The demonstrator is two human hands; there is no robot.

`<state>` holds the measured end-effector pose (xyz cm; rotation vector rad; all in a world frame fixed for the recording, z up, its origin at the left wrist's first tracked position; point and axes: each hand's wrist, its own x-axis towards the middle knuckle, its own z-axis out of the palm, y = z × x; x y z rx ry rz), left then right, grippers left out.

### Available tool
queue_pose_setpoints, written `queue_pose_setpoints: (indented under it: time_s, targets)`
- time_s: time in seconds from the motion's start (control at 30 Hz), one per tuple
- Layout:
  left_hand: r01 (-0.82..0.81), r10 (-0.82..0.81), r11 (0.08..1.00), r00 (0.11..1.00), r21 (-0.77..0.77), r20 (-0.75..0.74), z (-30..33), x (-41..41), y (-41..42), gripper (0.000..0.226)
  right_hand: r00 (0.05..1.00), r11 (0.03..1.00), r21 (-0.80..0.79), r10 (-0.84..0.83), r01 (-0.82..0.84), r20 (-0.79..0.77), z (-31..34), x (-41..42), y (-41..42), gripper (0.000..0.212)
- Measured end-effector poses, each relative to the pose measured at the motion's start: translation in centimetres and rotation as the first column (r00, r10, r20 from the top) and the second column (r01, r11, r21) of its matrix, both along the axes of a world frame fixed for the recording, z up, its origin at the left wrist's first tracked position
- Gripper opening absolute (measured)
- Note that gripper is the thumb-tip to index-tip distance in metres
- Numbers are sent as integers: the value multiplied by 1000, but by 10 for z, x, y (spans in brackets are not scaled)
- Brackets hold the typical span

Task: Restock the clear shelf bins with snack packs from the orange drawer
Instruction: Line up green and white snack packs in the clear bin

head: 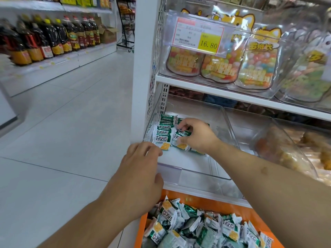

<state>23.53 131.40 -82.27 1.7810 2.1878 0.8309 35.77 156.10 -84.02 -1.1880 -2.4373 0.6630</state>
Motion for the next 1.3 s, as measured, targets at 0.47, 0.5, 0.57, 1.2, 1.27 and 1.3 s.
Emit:
queue_pose_setpoints:
  time_s: [0.47,0.5,0.57,1.2,1.27,1.3]
  targets:
    - [4,-3,1000,1000,8,-15,-2,0,1,49,983,942,315,63,-116,171,-23,-48,-11,39]
    - [2,-1,1000,1000,8,-20,-2,0,1,49,984,938,326,63,-115,164,-24,-49,-11,39]
    - [0,0,1000,1000,6,-32,-2,0,2,48,986,931,347,61,-112,153,-25,-50,-11,39]
    - [65,-65,998,997,-9,-46,-2,16,-1,47,987,988,149,53,-31,-150,22,16,-58,23]
    - [101,-102,995,994,-22,-40,0,23,-4,43,969,997,72,51,-35,-243,35,47,-89,17]
    - [119,-120,993,992,-26,-37,1,28,-6,41,958,998,34,58,-51,-279,39,63,-106,15]
